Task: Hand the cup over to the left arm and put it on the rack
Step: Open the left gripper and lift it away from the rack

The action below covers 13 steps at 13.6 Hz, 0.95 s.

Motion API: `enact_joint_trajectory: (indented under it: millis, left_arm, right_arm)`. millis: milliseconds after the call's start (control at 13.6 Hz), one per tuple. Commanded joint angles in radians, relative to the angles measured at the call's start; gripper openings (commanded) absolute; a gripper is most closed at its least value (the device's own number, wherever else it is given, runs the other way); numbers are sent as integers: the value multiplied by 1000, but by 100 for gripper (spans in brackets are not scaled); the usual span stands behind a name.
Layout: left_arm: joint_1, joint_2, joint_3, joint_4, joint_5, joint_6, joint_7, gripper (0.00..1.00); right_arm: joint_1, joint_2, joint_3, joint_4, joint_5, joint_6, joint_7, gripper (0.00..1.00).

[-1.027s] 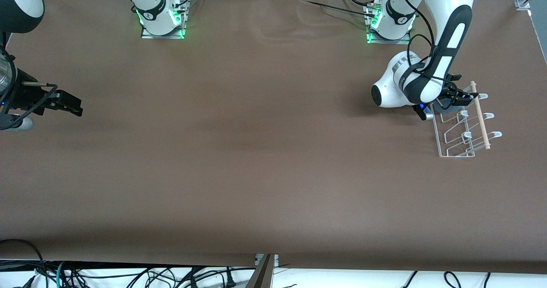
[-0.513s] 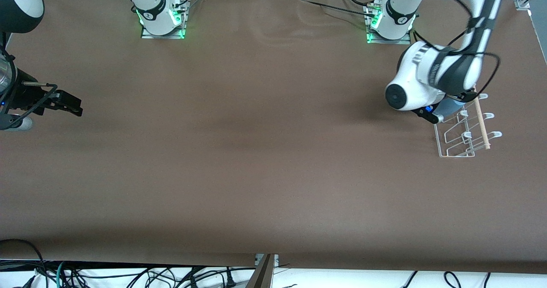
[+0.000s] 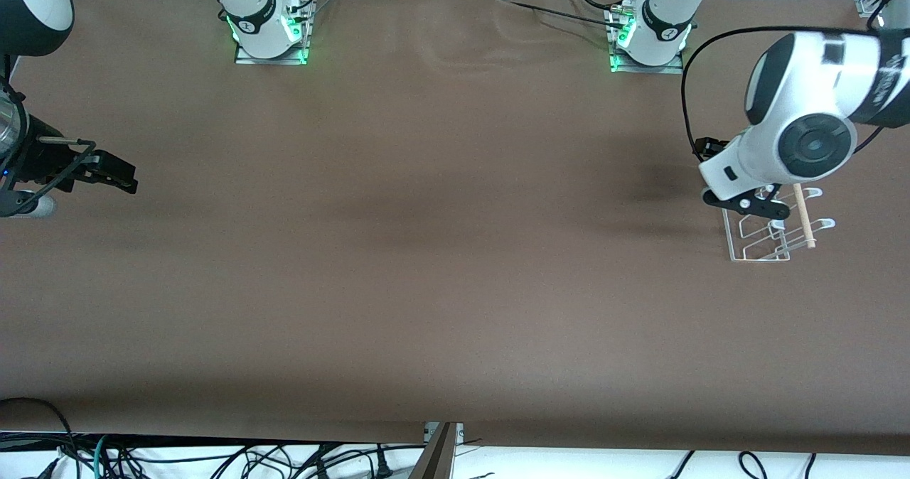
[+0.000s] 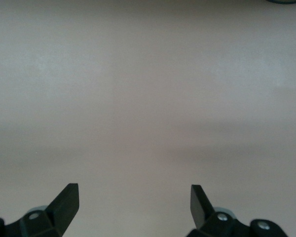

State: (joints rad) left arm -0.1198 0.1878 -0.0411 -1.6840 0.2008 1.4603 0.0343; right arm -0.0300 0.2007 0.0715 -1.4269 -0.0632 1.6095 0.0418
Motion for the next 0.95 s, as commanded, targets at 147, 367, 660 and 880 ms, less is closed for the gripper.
enact_joint_trajectory:
  millis: [147, 367, 660, 880]
  left_arm:
    - [95, -97, -6, 77, -201, 87, -28, 100]
    - [150, -174, -87, 24, -181, 166, -14, 100]
    - [149, -258, -86, -92, -185, 264, -19, 100]
    - [144, -255, -66, -98, -187, 259, -13, 100]
  right_arm:
    - [-10, -12, 7, -17, -4, 6, -23, 100]
    - [-11, -12, 7, -17, -4, 6, -23, 100]
    - [-11, -12, 7, -17, -4, 6, -23, 100]
    - [-11, -12, 7, -17, -4, 6, -23, 100]
